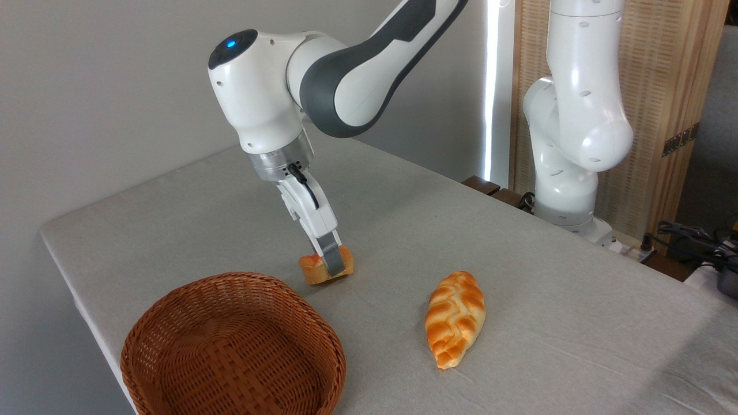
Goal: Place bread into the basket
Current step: 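Lift the roll and carry it over the wicker basket, then open the gripper to release the roll and raise it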
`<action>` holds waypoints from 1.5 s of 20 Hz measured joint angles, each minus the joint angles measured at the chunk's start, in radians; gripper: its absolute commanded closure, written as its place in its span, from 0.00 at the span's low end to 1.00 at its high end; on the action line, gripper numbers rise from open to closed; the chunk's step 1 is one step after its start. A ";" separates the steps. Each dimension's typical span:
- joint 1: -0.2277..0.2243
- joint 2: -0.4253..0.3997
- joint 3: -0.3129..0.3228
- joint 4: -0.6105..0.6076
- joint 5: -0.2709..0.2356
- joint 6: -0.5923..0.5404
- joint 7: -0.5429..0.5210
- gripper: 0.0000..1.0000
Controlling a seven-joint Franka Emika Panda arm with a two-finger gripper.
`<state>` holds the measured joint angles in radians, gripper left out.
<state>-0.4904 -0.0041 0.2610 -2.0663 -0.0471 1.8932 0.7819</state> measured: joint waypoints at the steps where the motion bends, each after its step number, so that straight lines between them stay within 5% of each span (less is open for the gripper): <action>1: 0.000 0.000 0.000 0.007 0.000 0.000 0.000 0.49; 13: 0.007 -0.008 0.012 0.198 -0.028 -0.076 0.000 0.45; 17: 0.017 -0.003 0.019 0.215 -0.039 0.056 0.000 0.25; 19: 0.019 0.010 0.025 0.215 -0.039 0.140 0.000 0.02; 25: 0.024 0.063 0.046 0.214 -0.039 0.318 0.000 0.00; 30: 0.024 0.073 0.046 0.214 -0.039 0.344 0.000 0.00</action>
<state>-0.4663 0.0693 0.3072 -1.8525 -0.0864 2.2374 0.7819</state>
